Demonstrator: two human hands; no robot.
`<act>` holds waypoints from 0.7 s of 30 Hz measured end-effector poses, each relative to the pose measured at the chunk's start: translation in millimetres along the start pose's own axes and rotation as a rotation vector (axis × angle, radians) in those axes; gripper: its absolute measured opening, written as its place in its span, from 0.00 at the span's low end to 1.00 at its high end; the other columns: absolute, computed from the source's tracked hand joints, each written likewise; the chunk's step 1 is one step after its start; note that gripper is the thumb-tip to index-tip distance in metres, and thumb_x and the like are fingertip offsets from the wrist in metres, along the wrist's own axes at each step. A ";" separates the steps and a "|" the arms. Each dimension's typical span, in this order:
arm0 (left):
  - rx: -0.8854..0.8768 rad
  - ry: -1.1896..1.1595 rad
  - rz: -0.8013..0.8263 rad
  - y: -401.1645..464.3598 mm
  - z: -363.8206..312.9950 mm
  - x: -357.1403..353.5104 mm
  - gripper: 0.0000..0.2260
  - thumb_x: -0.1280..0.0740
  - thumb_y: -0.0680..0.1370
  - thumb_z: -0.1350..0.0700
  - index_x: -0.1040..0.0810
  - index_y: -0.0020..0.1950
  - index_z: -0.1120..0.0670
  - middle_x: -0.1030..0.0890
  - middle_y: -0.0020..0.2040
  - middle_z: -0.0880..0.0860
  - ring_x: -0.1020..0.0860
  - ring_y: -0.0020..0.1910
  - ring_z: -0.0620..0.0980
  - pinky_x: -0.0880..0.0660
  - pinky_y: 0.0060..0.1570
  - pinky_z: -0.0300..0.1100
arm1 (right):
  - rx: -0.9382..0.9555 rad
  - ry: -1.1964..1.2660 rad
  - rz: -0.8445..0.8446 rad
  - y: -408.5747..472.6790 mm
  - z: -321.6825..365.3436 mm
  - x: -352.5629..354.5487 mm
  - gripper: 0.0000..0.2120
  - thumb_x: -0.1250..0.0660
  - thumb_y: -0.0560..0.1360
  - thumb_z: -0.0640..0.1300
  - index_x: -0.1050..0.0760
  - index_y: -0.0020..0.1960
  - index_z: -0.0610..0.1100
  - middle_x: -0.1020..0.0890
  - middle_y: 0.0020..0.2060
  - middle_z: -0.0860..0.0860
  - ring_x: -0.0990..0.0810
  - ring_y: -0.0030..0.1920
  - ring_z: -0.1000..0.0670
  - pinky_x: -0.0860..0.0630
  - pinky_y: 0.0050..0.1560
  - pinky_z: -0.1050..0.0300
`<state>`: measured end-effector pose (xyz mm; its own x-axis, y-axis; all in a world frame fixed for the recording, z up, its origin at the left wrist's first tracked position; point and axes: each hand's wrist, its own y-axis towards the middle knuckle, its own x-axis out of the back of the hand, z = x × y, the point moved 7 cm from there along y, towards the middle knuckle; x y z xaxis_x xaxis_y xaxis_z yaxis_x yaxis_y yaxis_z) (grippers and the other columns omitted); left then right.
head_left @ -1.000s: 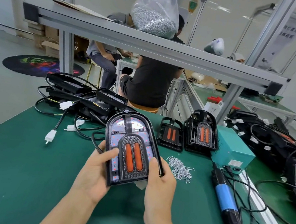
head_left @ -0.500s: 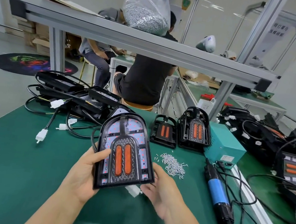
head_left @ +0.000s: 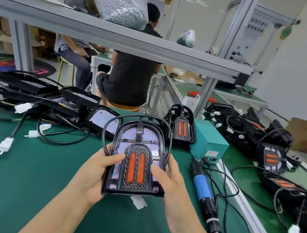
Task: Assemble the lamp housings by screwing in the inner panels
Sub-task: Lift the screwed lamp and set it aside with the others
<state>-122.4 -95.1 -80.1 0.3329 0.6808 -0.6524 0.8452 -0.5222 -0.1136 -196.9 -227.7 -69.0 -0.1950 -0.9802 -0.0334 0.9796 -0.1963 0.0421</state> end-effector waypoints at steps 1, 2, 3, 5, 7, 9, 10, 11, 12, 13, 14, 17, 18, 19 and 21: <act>0.009 0.014 0.029 2.2 2.4 -6.4 0.16 0.34 0.68 0.63 0.22 0.56 0.58 0.17 0.52 0.61 0.16 0.41 0.56 0.18 0.38 0.51 | 0.028 -0.005 0.003 -4.5 1.8 5.6 0.21 0.33 0.78 0.47 0.32 0.66 0.63 0.18 0.57 0.61 0.21 0.60 0.60 0.26 0.58 0.63; 0.022 0.028 0.059 4.5 5.4 -12.7 0.18 0.35 0.69 0.63 0.23 0.59 0.59 0.18 0.54 0.62 0.16 0.43 0.57 0.18 0.41 0.53 | 0.043 -0.006 -0.005 -9.3 2.6 11.6 0.21 0.34 0.79 0.44 0.33 0.65 0.65 0.18 0.56 0.63 0.21 0.58 0.62 0.25 0.53 0.68; 0.036 0.042 0.085 6.7 8.7 -18.7 0.19 0.35 0.70 0.63 0.24 0.61 0.59 0.19 0.56 0.63 0.17 0.44 0.57 0.18 0.43 0.54 | 0.050 -0.001 -0.024 -13.5 1.3 19.1 0.22 0.35 0.79 0.43 0.34 0.66 0.65 0.18 0.56 0.63 0.21 0.57 0.62 0.25 0.51 0.71; 0.063 0.076 0.134 11.7 16.8 -30.8 0.20 0.35 0.70 0.63 0.25 0.62 0.59 0.19 0.57 0.63 0.17 0.45 0.58 0.19 0.45 0.55 | 0.050 0.026 -0.077 -22.5 0.0 31.6 0.22 0.36 0.80 0.45 0.36 0.68 0.65 0.19 0.58 0.64 0.21 0.59 0.62 0.24 0.51 0.70; 0.096 0.130 0.182 16.0 26.0 -44.8 0.19 0.34 0.71 0.63 0.24 0.62 0.59 0.19 0.58 0.63 0.17 0.47 0.59 0.20 0.48 0.57 | 0.041 0.057 -0.135 -32.9 -1.1 42.1 0.23 0.37 0.80 0.50 0.38 0.71 0.67 0.22 0.61 0.67 0.23 0.60 0.65 0.26 0.58 0.63; 0.138 0.176 0.221 20.3 36.6 -60.7 0.20 0.34 0.70 0.63 0.23 0.62 0.58 0.19 0.57 0.63 0.18 0.48 0.59 0.22 0.50 0.60 | 0.011 0.089 -0.207 -42.8 -3.2 55.6 0.25 0.37 0.79 0.56 0.41 0.73 0.68 0.26 0.66 0.67 0.26 0.63 0.65 0.30 0.68 0.54; 0.160 0.190 0.231 22.2 41.8 -68.6 0.20 0.34 0.69 0.63 0.23 0.62 0.58 0.19 0.57 0.63 0.18 0.47 0.59 0.22 0.49 0.61 | -0.005 0.101 -0.241 -47.1 -4.4 63.5 0.26 0.38 0.78 0.58 0.42 0.73 0.69 0.28 0.68 0.66 0.27 0.66 0.62 0.33 0.70 0.50; 0.181 0.199 0.240 24.0 47.1 -76.3 0.21 0.34 0.69 0.63 0.23 0.62 0.58 0.19 0.57 0.63 0.17 0.46 0.59 0.22 0.48 0.61 | -0.023 0.108 -0.275 -50.8 -5.3 71.9 0.27 0.38 0.78 0.59 0.43 0.74 0.69 0.28 0.69 0.64 0.28 0.68 0.59 0.35 0.72 0.47; 0.201 0.202 0.246 26.0 52.7 -83.6 0.21 0.34 0.69 0.63 0.23 0.62 0.58 0.19 0.57 0.63 0.17 0.45 0.58 0.22 0.48 0.61 | -0.045 0.110 -0.308 -54.5 -6.1 79.9 0.27 0.38 0.78 0.60 0.43 0.74 0.68 0.29 0.70 0.63 0.30 0.70 0.56 0.36 0.73 0.45; 0.220 0.203 0.252 28.2 58.8 -90.8 0.21 0.34 0.69 0.63 0.23 0.62 0.59 0.19 0.57 0.64 0.17 0.45 0.58 0.22 0.47 0.61 | -0.056 0.113 -0.337 -57.9 -5.6 87.9 0.27 0.38 0.78 0.60 0.43 0.74 0.67 0.30 0.71 0.61 0.30 0.71 0.55 0.36 0.73 0.44; 0.241 0.205 0.260 30.2 65.3 -98.3 0.21 0.34 0.69 0.63 0.24 0.62 0.59 0.19 0.57 0.64 0.17 0.46 0.59 0.23 0.47 0.62 | -0.053 0.120 -0.365 -61.9 -3.8 95.4 0.27 0.38 0.78 0.59 0.42 0.75 0.66 0.29 0.71 0.60 0.30 0.71 0.54 0.36 0.73 0.44; 0.290 0.225 0.288 38.9 84.7 -120.9 0.22 0.35 0.69 0.63 0.24 0.63 0.59 0.20 0.58 0.64 0.19 0.48 0.60 0.23 0.48 0.63 | -0.005 0.142 -0.439 -71.6 4.5 117.7 0.24 0.38 0.80 0.55 0.38 0.74 0.64 0.27 0.69 0.60 0.28 0.69 0.54 0.34 0.72 0.44; 0.304 0.239 0.299 41.7 90.8 -129.4 0.22 0.34 0.69 0.63 0.24 0.63 0.59 0.20 0.57 0.64 0.19 0.49 0.60 0.23 0.48 0.63 | 0.003 0.136 -0.478 -75.4 5.9 126.4 0.24 0.38 0.80 0.55 0.38 0.74 0.64 0.26 0.68 0.60 0.28 0.69 0.54 0.34 0.72 0.45; 0.319 0.258 0.312 44.3 96.8 -138.9 0.22 0.34 0.69 0.63 0.24 0.63 0.59 0.19 0.57 0.64 0.19 0.49 0.60 0.24 0.49 0.64 | 0.013 0.125 -0.521 -78.9 6.6 136.5 0.23 0.38 0.80 0.54 0.38 0.74 0.64 0.26 0.68 0.62 0.28 0.68 0.55 0.33 0.71 0.46; 0.344 0.292 0.341 49.6 109.1 -158.9 0.22 0.34 0.68 0.63 0.24 0.62 0.59 0.19 0.57 0.63 0.20 0.50 0.60 0.24 0.52 0.63 | 0.049 0.082 -0.609 -85.5 10.1 157.2 0.20 0.39 0.81 0.51 0.35 0.71 0.64 0.24 0.63 0.66 0.25 0.64 0.60 0.29 0.67 0.53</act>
<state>-179.0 -285.2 -63.8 0.7065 0.5326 -0.4661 0.5008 -0.8416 -0.2025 -311.8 -365.2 -67.8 -0.7125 -0.6870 -0.1427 0.6897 -0.7231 0.0373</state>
